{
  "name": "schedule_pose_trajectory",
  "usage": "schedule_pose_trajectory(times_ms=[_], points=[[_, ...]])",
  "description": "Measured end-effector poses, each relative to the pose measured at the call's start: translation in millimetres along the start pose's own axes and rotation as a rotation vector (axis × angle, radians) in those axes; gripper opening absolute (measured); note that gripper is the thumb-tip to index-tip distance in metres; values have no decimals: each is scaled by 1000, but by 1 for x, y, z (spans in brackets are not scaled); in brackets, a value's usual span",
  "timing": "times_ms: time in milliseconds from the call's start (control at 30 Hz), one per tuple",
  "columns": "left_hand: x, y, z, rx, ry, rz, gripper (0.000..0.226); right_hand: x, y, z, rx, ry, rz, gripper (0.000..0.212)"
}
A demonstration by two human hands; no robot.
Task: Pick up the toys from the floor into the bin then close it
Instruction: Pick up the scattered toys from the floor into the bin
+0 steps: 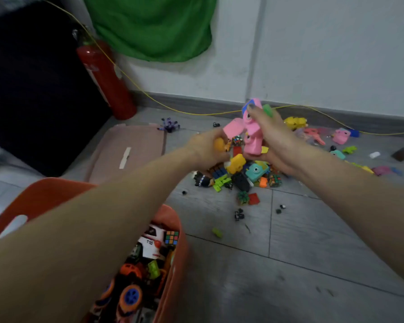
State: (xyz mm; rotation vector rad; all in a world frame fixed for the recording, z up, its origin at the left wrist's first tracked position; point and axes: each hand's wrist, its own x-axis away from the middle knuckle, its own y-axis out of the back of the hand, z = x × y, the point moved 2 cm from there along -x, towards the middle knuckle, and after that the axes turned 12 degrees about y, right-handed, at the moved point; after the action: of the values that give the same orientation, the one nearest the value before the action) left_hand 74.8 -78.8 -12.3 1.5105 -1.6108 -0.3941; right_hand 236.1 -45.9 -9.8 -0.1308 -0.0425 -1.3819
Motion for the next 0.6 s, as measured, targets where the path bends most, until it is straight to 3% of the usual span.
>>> schedule_pose_trajectory(times_ms=[100,200,333,400,467,500,567,600], points=[[23,82,3,159,28,61,32,5,-47,61,23,148,188,31],[56,152,40,90,155,170,33,30,-111,92,165,218,394,23],[98,186,113,-111,477,401,26,69,-187,79,401,240,843,24],[110,183,149,-253,667,530,25,84,-209,61,650,214,1026,39],[110,177,183,-466,818,619,45,92,-220,40,958,244,1137,64],[108,174,196,-573,889,650,61,94,-223,32,1042,262,1162,67],[104,170,213,-697,1009,655,92,94,-224,26,1091,293,1159,56],[102,170,214,-726,1018,613,97,90,-222,26,1084,297,1124,48]])
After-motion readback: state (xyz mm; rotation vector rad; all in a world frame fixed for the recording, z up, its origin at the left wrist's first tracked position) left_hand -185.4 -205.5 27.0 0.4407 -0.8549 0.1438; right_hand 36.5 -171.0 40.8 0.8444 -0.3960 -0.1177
